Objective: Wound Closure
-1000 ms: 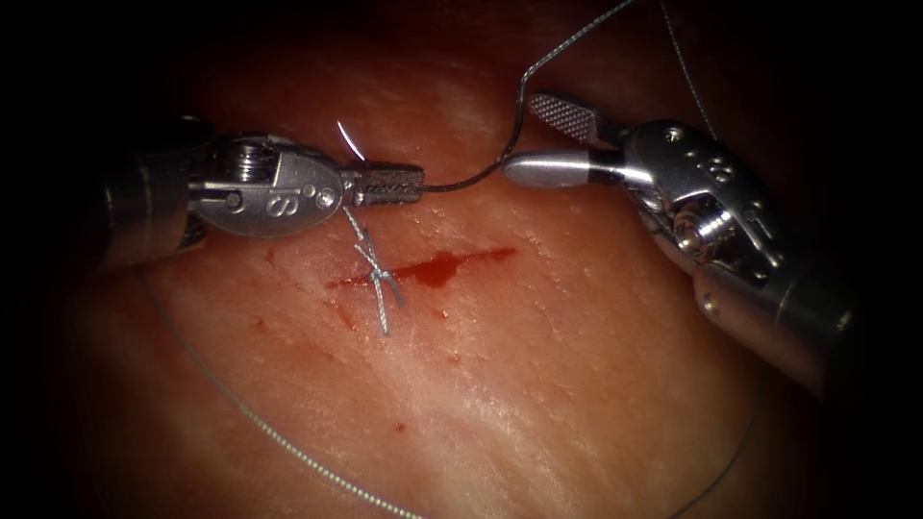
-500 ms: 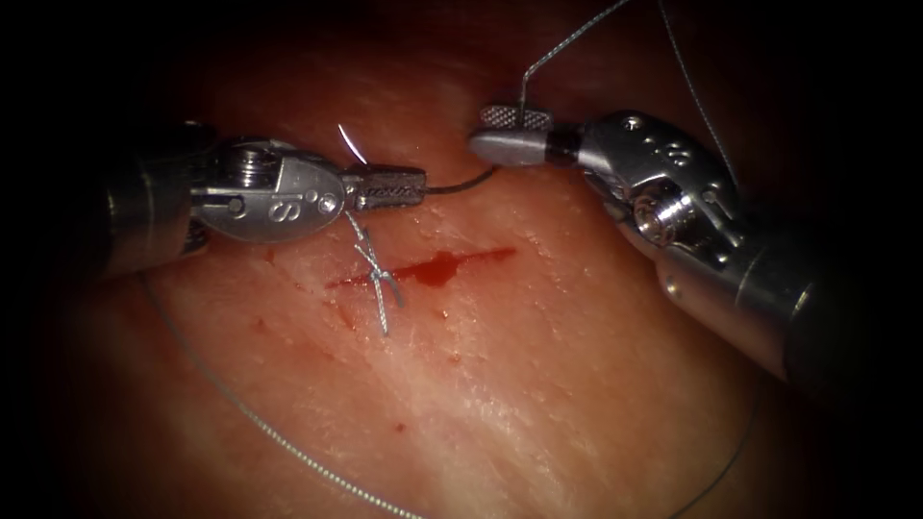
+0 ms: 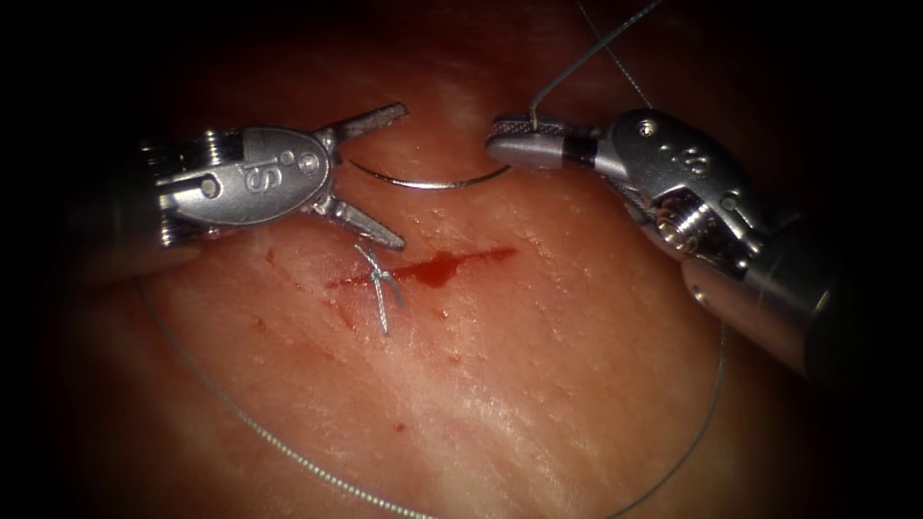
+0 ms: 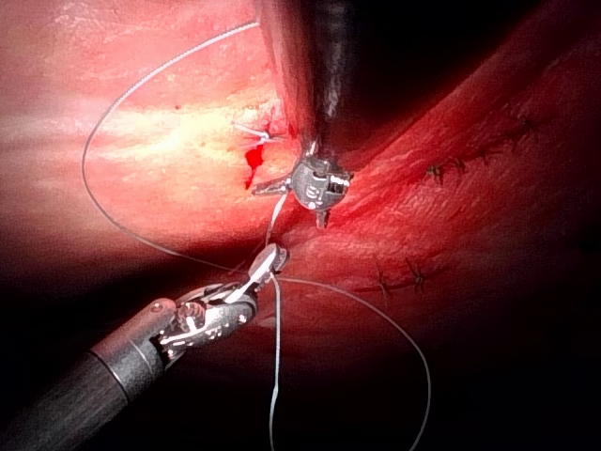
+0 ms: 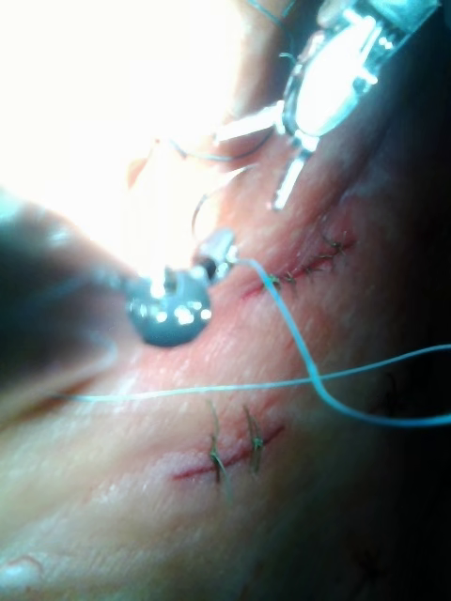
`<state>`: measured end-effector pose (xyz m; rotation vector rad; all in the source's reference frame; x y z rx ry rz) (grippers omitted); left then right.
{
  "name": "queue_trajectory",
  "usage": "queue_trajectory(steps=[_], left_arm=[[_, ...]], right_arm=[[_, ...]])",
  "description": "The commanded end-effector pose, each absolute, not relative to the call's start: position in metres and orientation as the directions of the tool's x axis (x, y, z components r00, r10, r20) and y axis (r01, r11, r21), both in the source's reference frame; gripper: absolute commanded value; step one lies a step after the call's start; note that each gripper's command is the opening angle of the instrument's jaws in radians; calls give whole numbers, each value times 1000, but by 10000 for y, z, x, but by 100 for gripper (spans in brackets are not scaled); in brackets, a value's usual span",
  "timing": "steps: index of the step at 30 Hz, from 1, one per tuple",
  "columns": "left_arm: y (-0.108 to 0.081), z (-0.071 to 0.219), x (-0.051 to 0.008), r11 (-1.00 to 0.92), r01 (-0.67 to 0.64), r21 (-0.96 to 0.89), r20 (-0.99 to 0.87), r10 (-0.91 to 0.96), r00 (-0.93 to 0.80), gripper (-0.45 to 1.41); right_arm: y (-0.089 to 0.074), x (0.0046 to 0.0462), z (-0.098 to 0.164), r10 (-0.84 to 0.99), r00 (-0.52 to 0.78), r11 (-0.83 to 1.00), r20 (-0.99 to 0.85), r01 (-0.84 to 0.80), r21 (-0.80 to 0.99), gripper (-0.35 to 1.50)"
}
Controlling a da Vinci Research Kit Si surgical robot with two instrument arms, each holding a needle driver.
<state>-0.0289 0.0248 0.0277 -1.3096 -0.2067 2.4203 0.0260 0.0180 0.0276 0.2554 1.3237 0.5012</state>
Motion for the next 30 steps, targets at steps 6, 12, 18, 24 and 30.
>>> queue_trajectory(steps=[6,12,18,24,30], left_arm=[[291,264,-284,-775,-283,-565,-638,628,-446,79],[294,272,-283,-709,-241,-663,-524,670,-526,82],[269,294,-286,-656,-188,-731,-461,678,-572,82],[250,310,-292,-614,-159,-773,-439,699,-565,79],[249,322,-302,-592,-148,-792,-419,704,-573,76]], right_arm=[[179,266,272,280,219,960,-935,-60,273,-35],[175,271,259,73,241,992,-968,82,95,-35],[173,280,248,-33,225,984,-974,179,8,-35],[167,298,248,-99,211,968,-972,247,-45,-35],[153,310,246,-157,178,948,-971,302,-98,-35]])
